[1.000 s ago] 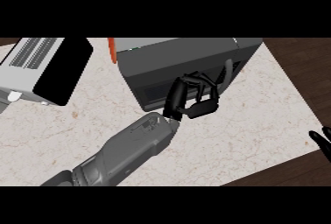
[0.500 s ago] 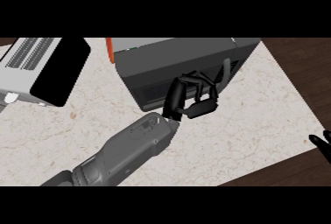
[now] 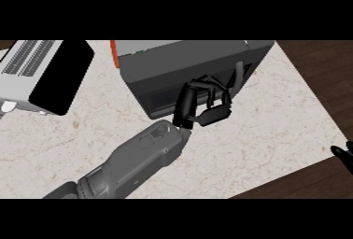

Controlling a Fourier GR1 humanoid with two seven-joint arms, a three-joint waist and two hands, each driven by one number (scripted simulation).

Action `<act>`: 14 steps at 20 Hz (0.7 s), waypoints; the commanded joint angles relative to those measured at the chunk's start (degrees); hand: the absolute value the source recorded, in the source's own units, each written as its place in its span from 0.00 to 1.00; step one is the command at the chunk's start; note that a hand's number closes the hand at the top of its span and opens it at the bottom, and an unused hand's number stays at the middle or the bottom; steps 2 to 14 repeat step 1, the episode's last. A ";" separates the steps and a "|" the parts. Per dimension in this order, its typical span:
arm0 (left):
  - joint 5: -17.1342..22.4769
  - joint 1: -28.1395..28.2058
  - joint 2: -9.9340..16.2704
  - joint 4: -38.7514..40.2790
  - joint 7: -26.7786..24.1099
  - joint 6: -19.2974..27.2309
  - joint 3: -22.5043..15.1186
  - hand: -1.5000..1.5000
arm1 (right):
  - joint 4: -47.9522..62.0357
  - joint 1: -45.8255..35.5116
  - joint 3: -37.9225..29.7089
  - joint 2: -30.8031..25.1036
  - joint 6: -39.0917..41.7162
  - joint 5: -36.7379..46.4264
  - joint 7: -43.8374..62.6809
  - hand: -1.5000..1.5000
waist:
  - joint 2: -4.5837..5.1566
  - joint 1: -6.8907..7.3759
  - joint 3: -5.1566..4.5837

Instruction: Pick up the milk, place it into the microwave and close the microwave

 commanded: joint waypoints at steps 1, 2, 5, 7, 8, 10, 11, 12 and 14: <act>1.65 -2.97 0.04 6.53 0.21 -0.35 3.64 1.00 | -0.16 0.00 -0.55 -0.54 -0.07 -0.52 0.32 0.00 | 0.94 -0.03 -0.05; 1.65 -2.97 0.04 6.53 0.21 -0.35 3.64 1.00 | -0.16 0.00 -0.55 -0.54 -0.07 -0.52 0.32 0.00 | 0.94 -0.03 -0.05; 1.65 -2.97 0.04 6.53 0.21 -0.35 3.64 1.00 | -0.16 0.00 -0.55 -0.54 -0.07 -0.52 0.32 0.00 | 0.94 -0.03 -0.05; 1.65 -2.97 0.04 6.53 0.21 -0.35 3.64 1.00 | -0.16 0.00 -0.55 -0.54 -0.07 -0.52 0.32 0.00 | 0.94 -0.03 -0.05; 1.65 -2.97 0.04 6.53 0.21 -0.35 3.64 1.00 | -0.16 0.00 -0.55 -0.54 -0.07 -0.52 0.32 0.00 | 0.94 -0.03 -0.05; 1.65 -2.97 0.04 6.53 0.21 -0.35 3.64 1.00 | -0.16 0.00 -0.55 -0.54 -0.07 -0.52 0.32 0.00 | 0.94 -0.03 -0.05; 1.65 -2.97 0.04 6.53 0.21 -0.35 3.64 1.00 | -0.16 0.00 -0.55 -0.54 -0.07 -0.52 0.32 0.00 | 0.94 -0.03 -0.05; 1.65 -2.97 0.04 6.53 0.21 -0.35 3.64 1.00 | -0.16 0.00 -0.55 -0.54 -0.07 -0.52 0.32 0.00 | 0.94 -0.03 -0.05; 1.65 -2.97 0.04 6.53 0.21 -0.35 3.64 1.00 | -0.16 0.00 -0.55 -0.54 -0.07 -0.52 0.32 0.00 | 0.94 -0.03 -0.05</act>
